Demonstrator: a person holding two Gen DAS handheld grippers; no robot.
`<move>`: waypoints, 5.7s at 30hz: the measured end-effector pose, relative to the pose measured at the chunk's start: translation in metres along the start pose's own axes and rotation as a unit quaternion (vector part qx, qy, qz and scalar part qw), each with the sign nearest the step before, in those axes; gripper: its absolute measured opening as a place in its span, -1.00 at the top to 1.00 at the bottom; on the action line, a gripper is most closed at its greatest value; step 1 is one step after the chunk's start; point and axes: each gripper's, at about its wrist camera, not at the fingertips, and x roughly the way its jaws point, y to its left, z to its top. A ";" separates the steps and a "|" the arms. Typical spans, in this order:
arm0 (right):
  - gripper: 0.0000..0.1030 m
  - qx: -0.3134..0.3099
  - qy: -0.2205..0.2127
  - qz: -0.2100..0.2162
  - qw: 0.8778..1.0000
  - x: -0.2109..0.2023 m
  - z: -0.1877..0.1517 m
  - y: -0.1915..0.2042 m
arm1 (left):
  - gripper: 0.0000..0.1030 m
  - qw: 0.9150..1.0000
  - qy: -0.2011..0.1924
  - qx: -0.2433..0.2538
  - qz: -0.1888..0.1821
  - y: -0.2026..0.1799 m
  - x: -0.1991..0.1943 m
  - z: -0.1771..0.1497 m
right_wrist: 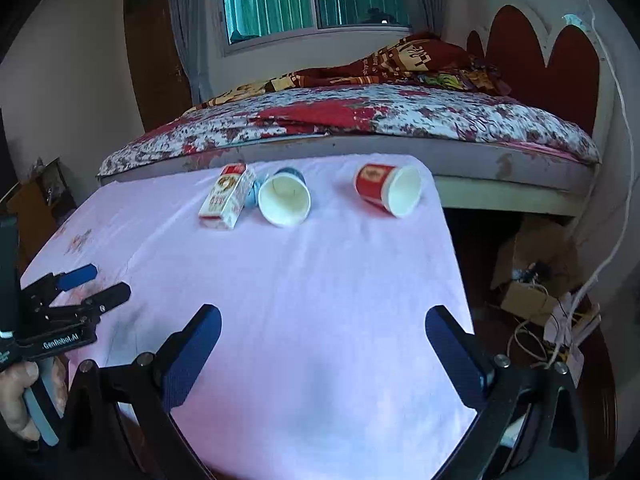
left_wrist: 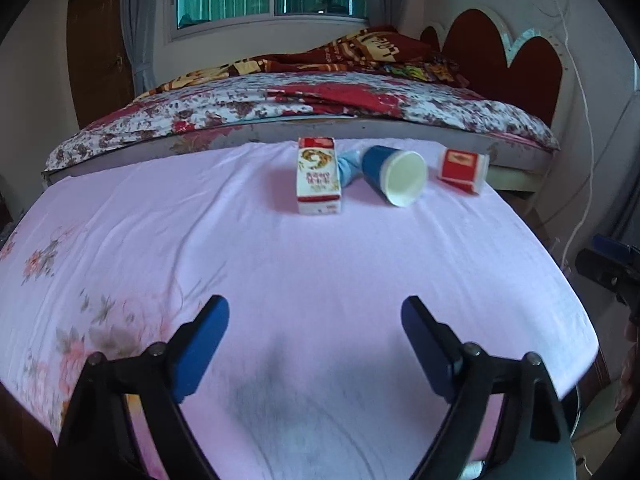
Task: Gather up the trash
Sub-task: 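Move both tools back over the bed toward the carton and cups, then grasp the milk carton with the left tool while the right tool grasps the blue cup, then lift the milk carton and blue cup and carry them toward the bin, then open both tools over the black bin to drop the carton and blue cup, then move both tools back over the bed toward the light-blue cloth and red cup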
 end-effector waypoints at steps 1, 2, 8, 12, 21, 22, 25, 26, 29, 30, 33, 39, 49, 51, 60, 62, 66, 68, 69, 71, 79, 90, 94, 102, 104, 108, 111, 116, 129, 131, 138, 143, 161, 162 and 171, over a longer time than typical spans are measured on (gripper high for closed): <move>-1.00 -0.001 -0.001 0.001 1.000 0.010 0.008 0.001 | -0.72 1.000 0.000 0.001 0.000 0.000 0.008 0.005; -1.00 -0.002 -0.001 0.001 1.000 0.016 0.013 0.001 | -0.72 1.000 0.000 0.003 0.000 -0.001 0.013 0.008; -0.99 -0.016 0.006 0.003 1.000 0.070 0.041 0.002 | -0.62 1.000 0.002 0.001 -0.003 -0.001 0.053 0.031; -0.81 -0.022 0.020 0.009 1.000 0.108 0.055 0.002 | -0.58 1.000 0.005 -0.004 -0.009 -0.002 0.079 0.049; -0.49 -0.035 0.057 0.014 0.998 0.192 0.090 0.012 | -0.57 1.000 0.026 -0.009 -0.008 -0.002 0.130 0.076; -0.48 -0.033 0.060 0.014 0.998 0.200 0.094 0.011 | -0.57 0.999 0.031 -0.016 -0.013 0.001 0.134 0.077; -0.30 -0.030 0.069 0.011 0.997 0.219 0.100 0.010 | -0.57 0.998 0.042 -0.029 -0.019 0.006 0.144 0.082; -0.27 -0.028 0.072 0.013 0.997 0.223 0.101 0.009 | -0.57 0.999 0.044 -0.026 -0.015 0.006 0.147 0.083; -0.17 -0.018 0.075 0.020 0.997 0.234 0.105 0.008 | -0.52 0.998 0.047 -0.026 -0.015 0.006 0.152 0.086; -0.05 -0.016 0.076 0.024 0.997 0.235 0.105 0.008 | -0.48 0.998 0.049 -0.027 -0.017 0.007 0.153 0.087; 0.21 -0.011 0.079 0.034 0.996 0.240 0.106 0.010 | -0.24 0.998 0.055 -0.028 -0.026 0.007 0.157 0.088; 0.93 -0.020 0.080 0.037 0.996 0.232 0.103 0.016 | -0.01 0.998 0.048 -0.023 -0.040 0.008 0.147 0.084; 0.94 -0.031 0.052 0.032 0.998 0.179 0.090 0.017 | 0.00 0.999 0.020 -0.003 -0.042 0.006 0.101 0.069; 0.94 -0.031 0.042 0.030 0.998 0.163 0.086 0.019 | 0.00 0.999 0.018 0.001 -0.044 0.005 0.093 0.065; 0.94 -0.038 0.013 0.032 0.999 0.082 0.058 0.029 | 0.00 0.998 0.006 0.010 -0.054 -0.006 0.040 0.036; 0.94 -0.035 0.005 0.033 0.999 0.061 0.049 0.029 | 0.00 0.998 0.005 0.012 -0.059 -0.010 0.031 0.029; 0.94 -0.033 -0.004 0.030 0.999 0.029 0.035 0.028 | 0.00 0.997 0.007 0.015 -0.073 -0.019 0.012 0.015; 0.94 -0.030 -0.012 0.028 0.999 0.011 0.027 0.027 | 0.00 0.997 0.006 0.016 -0.076 -0.024 0.003 0.010; 0.94 -0.027 -0.016 0.027 0.999 0.002 0.024 0.025 | 0.00 0.997 0.006 0.015 -0.077 -0.025 -0.002 0.008; 0.94 -0.021 -0.023 0.025 0.999 -0.014 0.016 0.021 | 0.00 0.997 0.004 0.012 -0.082 -0.028 -0.011 0.004; 0.94 -0.002 -0.045 0.011 0.999 -0.078 -0.016 0.002 | 0.00 0.995 -0.007 0.026 -0.100 -0.056 -0.047 -0.015; 0.94 0.021 -0.050 -0.042 0.998 -0.141 -0.072 -0.045 | 0.00 0.989 0.000 0.063 -0.135 -0.109 -0.068 -0.044; 0.94 0.046 -0.044 -0.063 0.996 -0.153 -0.093 -0.070 | 0.00 0.986 0.004 0.083 -0.146 -0.134 -0.072 -0.052; 0.94 0.079 -0.038 -0.105 0.991 -0.172 -0.123 -0.107 | 0.00 0.979 0.006 0.124 -0.163 -0.179 -0.081 -0.069; 0.94 0.087 -0.036 -0.112 0.989 -0.177 -0.131 -0.115 | 0.00 0.976 0.010 0.132 -0.170 -0.190 -0.082 -0.074; 0.94 0.103 -0.031 -0.128 0.986 -0.185 -0.144 -0.129 | 0.00 0.971 0.016 0.153 -0.183 -0.210 -0.084 -0.081; 0.94 0.113 -0.021 -0.143 0.983 -0.189 -0.158 -0.144 | 0.00 0.967 0.021 0.166 -0.192 -0.223 -0.085 -0.087; 0.94 0.134 -0.009 -0.161 0.978 -0.198 -0.180 -0.168 | 0.00 0.959 0.035 0.191 -0.208 -0.247 -0.086 -0.101; 0.94 0.161 0.040 -0.187 0.968 -0.195 -0.227 -0.202 | 0.00 0.937 0.089 0.239 -0.237 -0.302 -0.070 -0.145; 0.94 0.159 0.055 -0.189 0.967 -0.188 -0.236 -0.205 | 0.00 0.935 0.099 0.244 -0.238 -0.307 -0.064 -0.151; 0.94 0.152 0.094 -0.185 0.966 -0.164 -0.258 -0.212 | 0.00 0.925 0.136 0.258 -0.243 -0.321 -0.040 -0.168; 0.94 0.150 0.114 -0.179 0.966 -0.151 -0.270 -0.217 | 0.00 0.921 0.153 0.265 -0.243 -0.329 -0.025 -0.173; -0.81 0.152 0.210 -0.195 0.946 -0.099 -0.296 -0.240 | -0.93 0.927 0.193 0.243 -0.209 -0.328 0.011 -0.193; -0.92 0.155 0.205 -0.201 0.945 -0.100 -0.298 -0.243 | -0.93 0.929 0.193 0.237 -0.206 -0.323 0.013 -0.193; -1.00 0.153 0.212 -0.210 0.942 -0.100 -0.298 -0.243 | -0.98 0.938 0.190 0.221 -0.187 -0.311 0.015 -0.193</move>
